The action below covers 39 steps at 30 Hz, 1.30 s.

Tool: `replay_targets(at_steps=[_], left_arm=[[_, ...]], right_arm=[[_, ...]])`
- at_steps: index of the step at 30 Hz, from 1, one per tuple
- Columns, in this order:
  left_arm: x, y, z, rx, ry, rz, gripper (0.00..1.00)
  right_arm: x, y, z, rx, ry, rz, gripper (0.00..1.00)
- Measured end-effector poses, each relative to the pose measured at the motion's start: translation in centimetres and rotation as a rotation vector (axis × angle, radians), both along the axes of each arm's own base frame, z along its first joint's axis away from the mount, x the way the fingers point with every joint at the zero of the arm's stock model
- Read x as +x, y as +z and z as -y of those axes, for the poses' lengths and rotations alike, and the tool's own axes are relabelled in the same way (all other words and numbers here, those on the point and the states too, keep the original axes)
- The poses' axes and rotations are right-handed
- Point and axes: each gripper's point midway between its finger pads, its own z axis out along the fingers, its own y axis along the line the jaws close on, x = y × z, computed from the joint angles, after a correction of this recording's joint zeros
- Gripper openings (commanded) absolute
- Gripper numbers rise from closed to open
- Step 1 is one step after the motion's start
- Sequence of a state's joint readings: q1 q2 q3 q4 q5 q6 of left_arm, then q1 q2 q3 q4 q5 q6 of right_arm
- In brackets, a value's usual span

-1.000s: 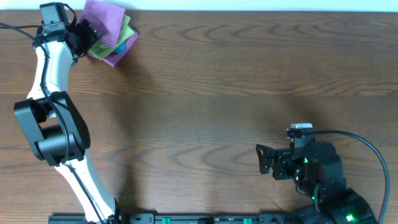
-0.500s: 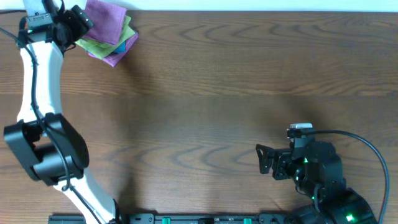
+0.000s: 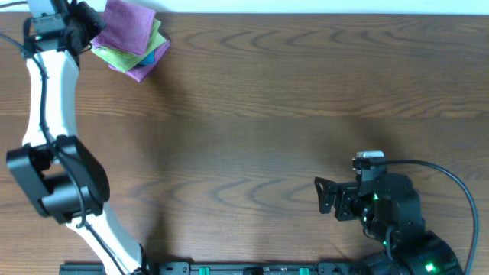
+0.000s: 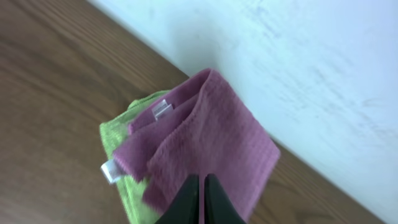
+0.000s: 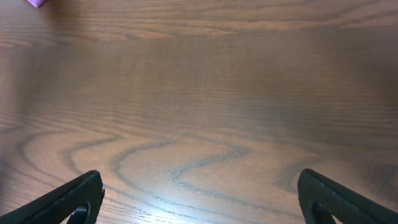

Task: Fold the cloth
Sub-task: 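Lower the pink bundle onto the green cloth stack with the left gripper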

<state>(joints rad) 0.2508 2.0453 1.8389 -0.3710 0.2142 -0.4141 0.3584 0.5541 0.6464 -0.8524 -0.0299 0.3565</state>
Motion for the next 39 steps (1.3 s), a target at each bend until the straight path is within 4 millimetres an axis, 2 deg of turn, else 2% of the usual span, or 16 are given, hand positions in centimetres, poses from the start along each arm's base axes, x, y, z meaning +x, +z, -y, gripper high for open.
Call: replay_targets(at_steps=[6,12,15,19,22,26,29,31,36,39], left_arm=[[2.5,-4.2,0.2,-0.024,-0.008,0.003,0.06],[3.1,-8.7,0.2,-0.056,0.004,-0.055,0.06],[3.2,-9.4,0.2,-0.065,0.013,-0.065,0.06],[3.3,-9.3,0.2,-0.069,0.017,-0.059,0.06],[2.5,-10.2,-0.1,-0.064,0.037,-0.106,0.06],[2.0,-10.6,-0.5,-0.049,0.056,-0.134,0.13],[2.1,-10.6,-0.3,-0.055,0.053,-0.131,0.13],[2.1,-10.5,-0.3,-0.056,0.048,-0.128,0.21],[2.0,-9.7,0.2,-0.048,0.010,-0.118,0.62],[1.5,-8.0,0.5,-0.049,-0.006,-0.111,0.90]], right_arm=[[0.0,0.0,0.0,0.000,0.000,0.000,0.99],[0.0,0.0,0.0,0.000,0.000,0.000,0.99],[0.0,0.0,0.0,0.000,0.000,0.000,0.99],[0.0,0.0,0.0,0.000,0.000,0.000,0.99],[0.0,0.0,0.0,0.000,0.000,0.000,0.99],[0.0,0.0,0.0,0.000,0.000,0.000,0.99],[0.0,0.0,0.0,0.000,0.000,0.000,0.99],[0.0,0.0,0.0,0.000,0.000,0.000,0.99],[0.0,0.0,0.0,0.000,0.000,0.000,0.99],[0.0,0.0,0.0,0.000,0.000,0.000,0.99]])
